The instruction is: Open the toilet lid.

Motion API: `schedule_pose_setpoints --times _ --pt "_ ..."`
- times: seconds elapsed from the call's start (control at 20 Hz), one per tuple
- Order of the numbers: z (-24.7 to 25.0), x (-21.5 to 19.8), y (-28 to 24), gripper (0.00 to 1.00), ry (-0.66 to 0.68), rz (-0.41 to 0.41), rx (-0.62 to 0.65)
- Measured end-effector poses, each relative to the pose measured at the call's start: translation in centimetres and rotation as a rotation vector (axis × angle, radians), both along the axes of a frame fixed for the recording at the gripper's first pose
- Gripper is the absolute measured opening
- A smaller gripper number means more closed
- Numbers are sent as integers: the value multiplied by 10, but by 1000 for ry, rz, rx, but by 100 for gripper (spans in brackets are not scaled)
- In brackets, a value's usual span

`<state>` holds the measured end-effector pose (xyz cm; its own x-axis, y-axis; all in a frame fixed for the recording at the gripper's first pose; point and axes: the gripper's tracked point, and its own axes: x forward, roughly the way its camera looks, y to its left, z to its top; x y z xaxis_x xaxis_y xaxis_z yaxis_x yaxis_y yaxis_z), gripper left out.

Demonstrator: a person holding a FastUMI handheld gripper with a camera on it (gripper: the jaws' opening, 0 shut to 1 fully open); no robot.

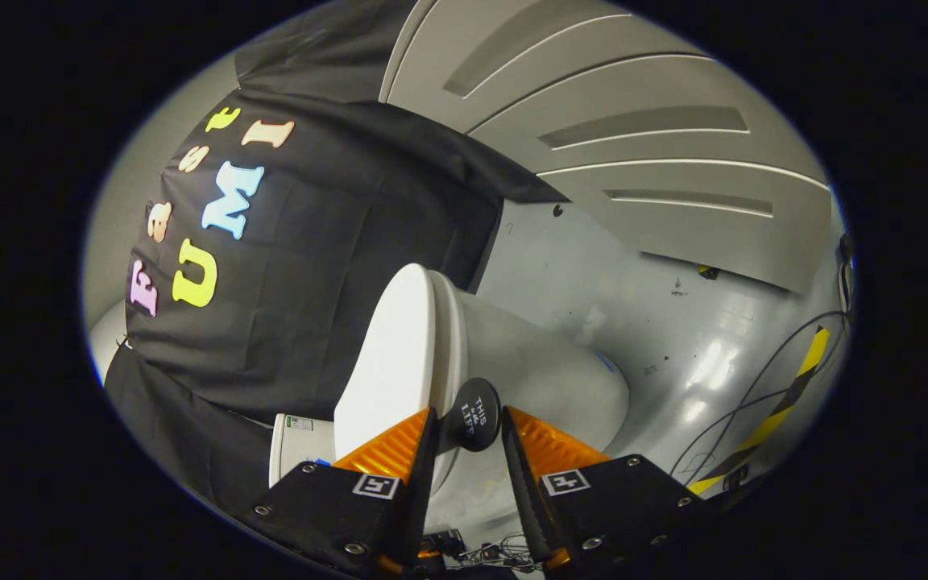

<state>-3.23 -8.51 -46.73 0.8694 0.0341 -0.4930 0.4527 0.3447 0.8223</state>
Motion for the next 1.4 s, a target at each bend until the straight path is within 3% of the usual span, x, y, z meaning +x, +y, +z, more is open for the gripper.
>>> schedule_pose_setpoints --times 0.25,0.75,1.1,1.4 --pt "-1 4 -1 29 -48 -9 56" --pt "8 5 -2 3 -103 -39 102" --pt "15 5 -2 0 -36 -84 1" --pt "46 8 -2 0 3 -40 -145"
